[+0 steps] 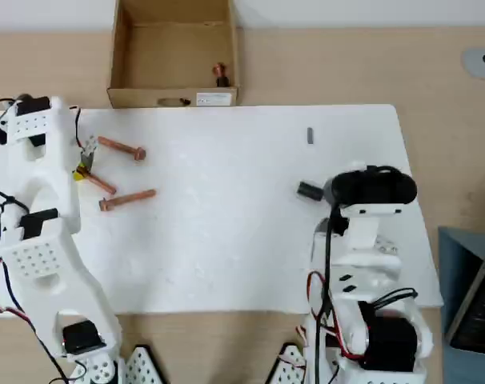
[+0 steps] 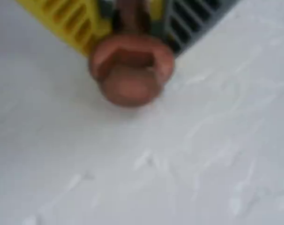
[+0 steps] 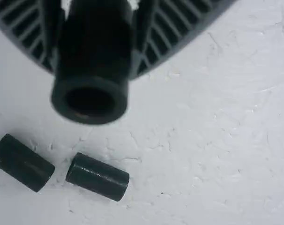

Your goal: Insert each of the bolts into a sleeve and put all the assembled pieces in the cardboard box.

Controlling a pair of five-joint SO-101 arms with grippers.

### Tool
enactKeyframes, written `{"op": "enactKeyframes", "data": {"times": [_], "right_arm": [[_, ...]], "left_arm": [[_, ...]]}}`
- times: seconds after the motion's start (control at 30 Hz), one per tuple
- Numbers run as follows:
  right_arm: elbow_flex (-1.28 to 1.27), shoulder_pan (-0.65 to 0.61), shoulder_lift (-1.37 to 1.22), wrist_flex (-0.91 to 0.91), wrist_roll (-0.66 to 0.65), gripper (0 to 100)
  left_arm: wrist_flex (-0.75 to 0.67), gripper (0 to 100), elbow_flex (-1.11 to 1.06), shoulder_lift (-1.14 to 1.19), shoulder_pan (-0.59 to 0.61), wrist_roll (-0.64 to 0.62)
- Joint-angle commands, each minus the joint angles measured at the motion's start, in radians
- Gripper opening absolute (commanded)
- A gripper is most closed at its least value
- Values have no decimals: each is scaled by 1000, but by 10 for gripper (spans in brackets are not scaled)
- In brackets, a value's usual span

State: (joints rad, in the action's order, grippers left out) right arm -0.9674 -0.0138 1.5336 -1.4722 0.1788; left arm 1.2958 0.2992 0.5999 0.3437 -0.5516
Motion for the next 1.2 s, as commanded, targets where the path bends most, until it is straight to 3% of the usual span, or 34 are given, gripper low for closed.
{"op": "enactKeyframes", "data": {"times": [0.0,0.43,0.63,0.9,1.17], "right_arm": [[-1,7,1,25,9,9],[85,5,-5,17,3,9],[81,5,1,2,-43,9],[67,7,-5,11,-61,9],[-15,5,2,32,-61,9]], "left_arm": [[15,2,44,2,-14,-2],[201,2,107,-352,-176,6],[265,2,54,-576,-239,87],[244,2,-187,-875,-238,180],[44,2,-624,-1219,-238,232]]}}
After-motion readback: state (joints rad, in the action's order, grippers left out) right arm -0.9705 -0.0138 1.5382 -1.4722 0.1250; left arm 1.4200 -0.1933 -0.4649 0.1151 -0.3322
